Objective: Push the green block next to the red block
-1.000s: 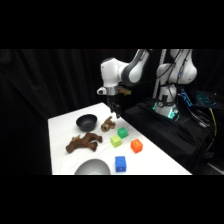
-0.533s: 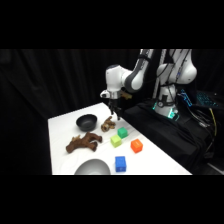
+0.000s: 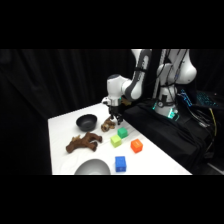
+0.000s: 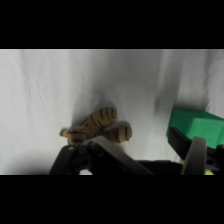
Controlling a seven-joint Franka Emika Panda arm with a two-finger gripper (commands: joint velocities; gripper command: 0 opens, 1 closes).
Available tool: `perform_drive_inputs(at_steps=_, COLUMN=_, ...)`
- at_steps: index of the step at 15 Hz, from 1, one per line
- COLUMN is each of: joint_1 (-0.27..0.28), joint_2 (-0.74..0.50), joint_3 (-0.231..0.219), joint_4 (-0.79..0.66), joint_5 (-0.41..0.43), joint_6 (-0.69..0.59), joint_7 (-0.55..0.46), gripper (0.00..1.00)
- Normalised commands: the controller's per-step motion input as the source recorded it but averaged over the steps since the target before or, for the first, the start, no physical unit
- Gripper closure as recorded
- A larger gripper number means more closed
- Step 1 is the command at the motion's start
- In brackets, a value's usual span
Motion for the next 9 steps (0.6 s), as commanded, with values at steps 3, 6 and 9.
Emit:
perform_drive_inputs(at_steps=3, joint_1=-0.179, joint_2=0.21, joint_3=0.216, joint_4=0.07, joint_5=0.069, joint_6=0.22, joint_7=-0.17, gripper=0.00)
perform_drive_inputs(at_steps=6, joint_1=-0.143, joint_2=0.13, joint_3=0.184, joint_4=0.06, joint_5=0.012, joint_6=0.18, joint_7=-0.11, gripper=0.00)
perform_drive_inputs(at_steps=9, joint_1=-0.043, joint_2=0.05, joint_3=0.117, joint_4=0.01, joint_5=-0.069, joint_6=0.16, joint_7=-0.01, gripper=0.00)
